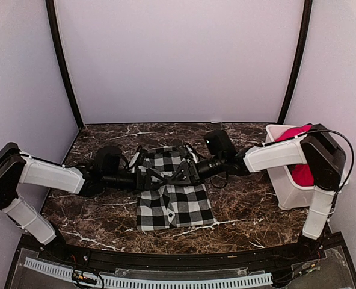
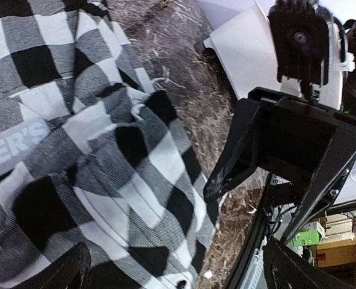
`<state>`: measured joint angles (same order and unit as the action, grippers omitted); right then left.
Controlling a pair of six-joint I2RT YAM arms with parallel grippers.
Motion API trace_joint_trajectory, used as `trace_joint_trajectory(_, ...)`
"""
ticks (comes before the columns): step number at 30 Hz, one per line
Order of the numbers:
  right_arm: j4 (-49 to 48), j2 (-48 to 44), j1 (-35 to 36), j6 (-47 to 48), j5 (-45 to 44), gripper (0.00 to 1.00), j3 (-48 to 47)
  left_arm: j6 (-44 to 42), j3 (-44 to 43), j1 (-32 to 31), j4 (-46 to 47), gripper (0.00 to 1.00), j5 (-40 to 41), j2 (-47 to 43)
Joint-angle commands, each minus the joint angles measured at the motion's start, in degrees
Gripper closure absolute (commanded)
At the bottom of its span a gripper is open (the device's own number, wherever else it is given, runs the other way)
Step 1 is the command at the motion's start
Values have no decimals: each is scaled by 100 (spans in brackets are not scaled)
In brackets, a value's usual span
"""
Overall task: Fold and stack the mixed laundry pile
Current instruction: Smooth out the 2/3-rectangle-folded shirt at the center of the board, then pick up the 2/3-rectangle-folded shirt from the center of the board.
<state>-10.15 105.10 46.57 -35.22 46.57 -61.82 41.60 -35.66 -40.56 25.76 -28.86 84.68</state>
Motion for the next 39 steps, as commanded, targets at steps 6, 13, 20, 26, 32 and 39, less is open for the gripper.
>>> trace_joint_trajectory(6,404,1704,-492,625,314,69,-1240,-225,-511,732,868,6,-539,1485)
trace_joint_trajectory(13,609,2084,-579,890,-21,80,-958,-1074,-580,750,-47,7,210,936)
trace_joint_trajectory(20,732,1646,-570,916,-233,83,-210,-2629,-679,-540,-2115,1,2486,-766)
trace_joint_trajectory(26,1379,581,-570,1273,-381,81,-336,-3386,-473,-2029,-3050,1,3938,-1289)
trace_joint_trajectory(32,2014,434,-546,1776,-239,79,-1056,-4073,-774,-3315,-3562,7,4601,-835)
trace_joint_trajectory(39,2392,1001,-170,2167,28,80,-1811,-4793,-1462,-3971,-4139,24,4980,112)
